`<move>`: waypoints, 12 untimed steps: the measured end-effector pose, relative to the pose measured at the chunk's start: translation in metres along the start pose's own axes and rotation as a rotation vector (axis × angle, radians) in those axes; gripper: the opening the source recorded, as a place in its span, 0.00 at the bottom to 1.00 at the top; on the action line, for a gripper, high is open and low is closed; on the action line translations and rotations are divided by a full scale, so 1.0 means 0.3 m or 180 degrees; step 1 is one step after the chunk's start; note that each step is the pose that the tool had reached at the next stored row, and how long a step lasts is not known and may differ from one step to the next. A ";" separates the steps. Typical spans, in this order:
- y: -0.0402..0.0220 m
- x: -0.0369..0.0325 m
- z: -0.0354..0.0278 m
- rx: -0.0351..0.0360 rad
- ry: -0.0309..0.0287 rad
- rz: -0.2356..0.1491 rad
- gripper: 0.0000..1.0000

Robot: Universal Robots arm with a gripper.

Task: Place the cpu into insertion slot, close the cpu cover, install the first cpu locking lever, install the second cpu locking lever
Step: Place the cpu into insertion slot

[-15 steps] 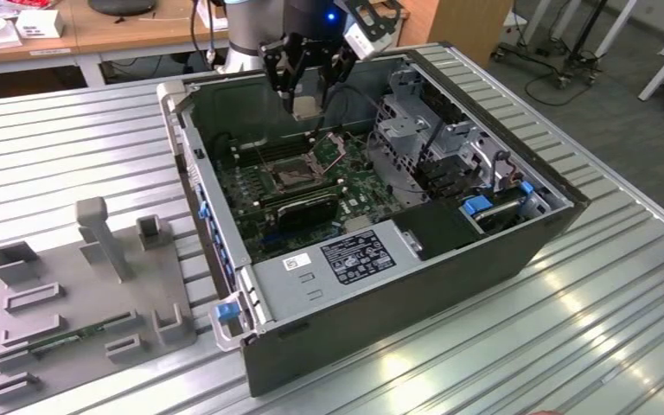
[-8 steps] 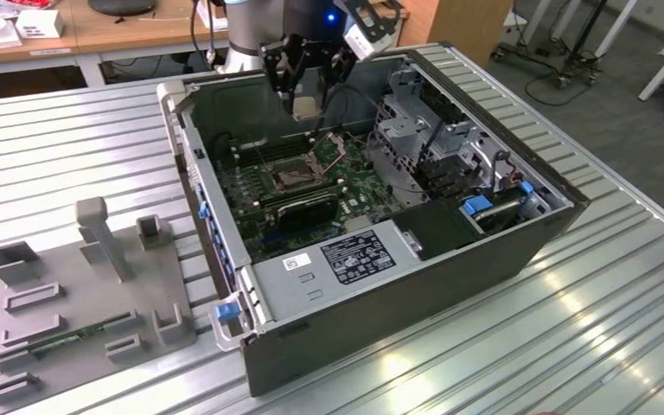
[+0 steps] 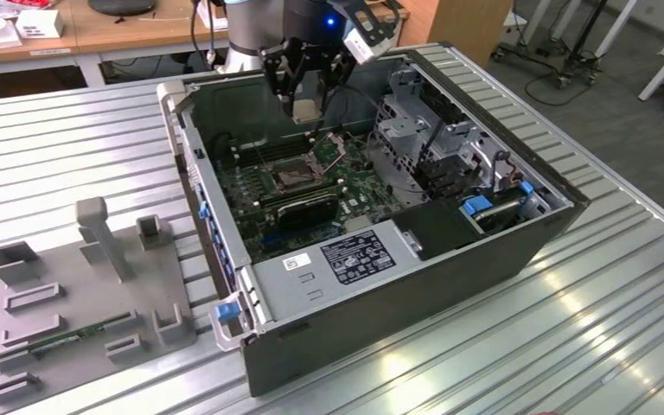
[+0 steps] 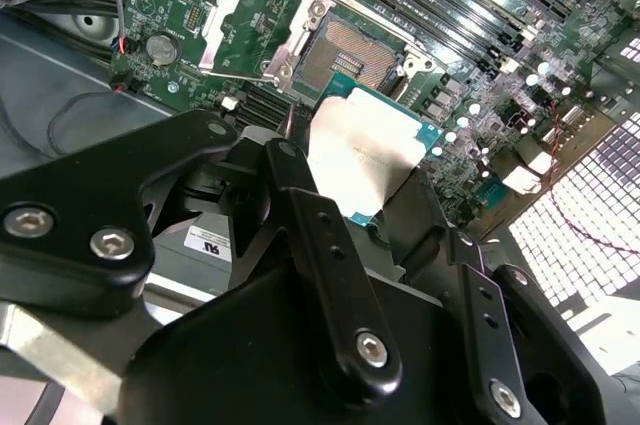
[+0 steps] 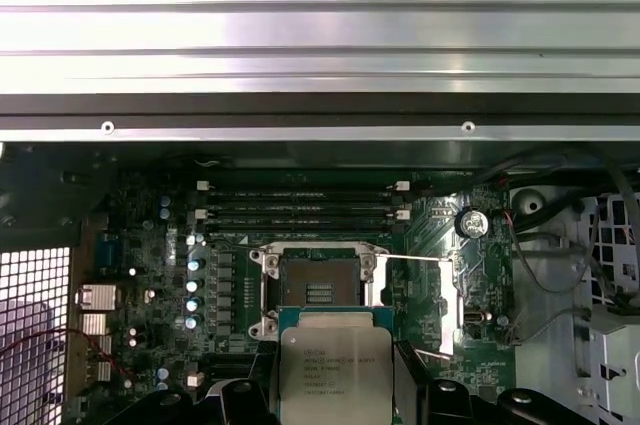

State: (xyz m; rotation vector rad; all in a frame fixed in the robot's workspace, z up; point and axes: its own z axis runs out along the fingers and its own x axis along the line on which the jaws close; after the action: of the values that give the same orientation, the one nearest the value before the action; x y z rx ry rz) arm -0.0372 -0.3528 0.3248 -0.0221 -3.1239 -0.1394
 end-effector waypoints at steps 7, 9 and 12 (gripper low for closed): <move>-0.001 0.000 0.006 -0.0002 -0.0001 0.0000 0.54; -0.001 0.000 0.011 -0.0002 -0.0001 0.0000 0.54; -0.002 0.000 0.018 -0.0001 0.0000 0.0000 0.54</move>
State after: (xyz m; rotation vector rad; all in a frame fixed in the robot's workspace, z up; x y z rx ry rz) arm -0.0372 -0.3528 0.3194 -0.0220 -3.1240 -0.1398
